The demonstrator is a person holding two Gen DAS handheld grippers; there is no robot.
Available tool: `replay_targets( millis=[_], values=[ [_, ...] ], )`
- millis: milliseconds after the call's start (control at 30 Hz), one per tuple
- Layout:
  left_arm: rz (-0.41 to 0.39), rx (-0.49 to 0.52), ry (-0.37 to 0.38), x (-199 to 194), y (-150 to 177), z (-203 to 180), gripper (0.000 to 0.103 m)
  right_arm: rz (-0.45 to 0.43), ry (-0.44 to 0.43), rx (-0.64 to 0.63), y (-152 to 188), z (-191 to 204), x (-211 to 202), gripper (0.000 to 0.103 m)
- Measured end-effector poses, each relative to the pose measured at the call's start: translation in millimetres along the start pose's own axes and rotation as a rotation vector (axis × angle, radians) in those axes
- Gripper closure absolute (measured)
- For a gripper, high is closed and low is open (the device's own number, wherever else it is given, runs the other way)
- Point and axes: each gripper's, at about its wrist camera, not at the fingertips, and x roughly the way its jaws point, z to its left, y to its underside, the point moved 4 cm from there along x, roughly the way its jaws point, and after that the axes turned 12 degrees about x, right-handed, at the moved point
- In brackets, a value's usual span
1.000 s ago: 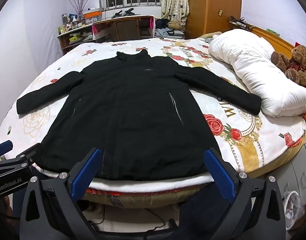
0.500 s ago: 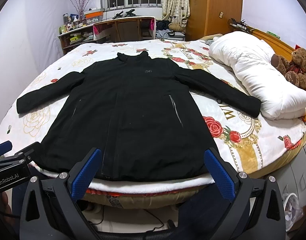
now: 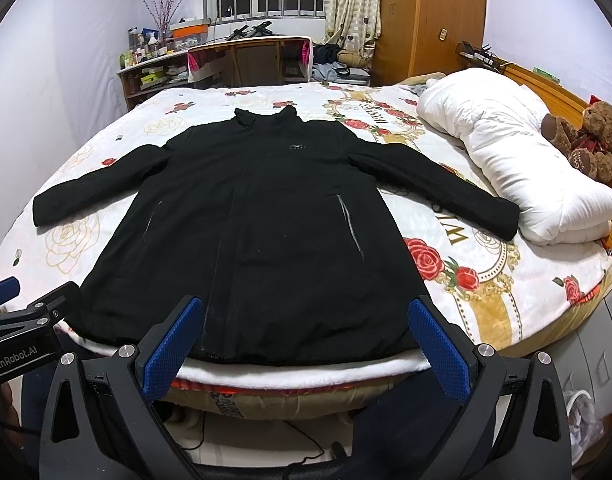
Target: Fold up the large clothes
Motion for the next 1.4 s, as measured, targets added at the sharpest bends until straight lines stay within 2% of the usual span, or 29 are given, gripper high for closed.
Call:
replay_targets(
  millis=[1400],
  values=[
    [0.007,-0.004,-0.015,4.1,3.4,2.1,0.0,0.0,0.003,-0.002,0.4,-1.0,1.0,0.001]
  ],
)
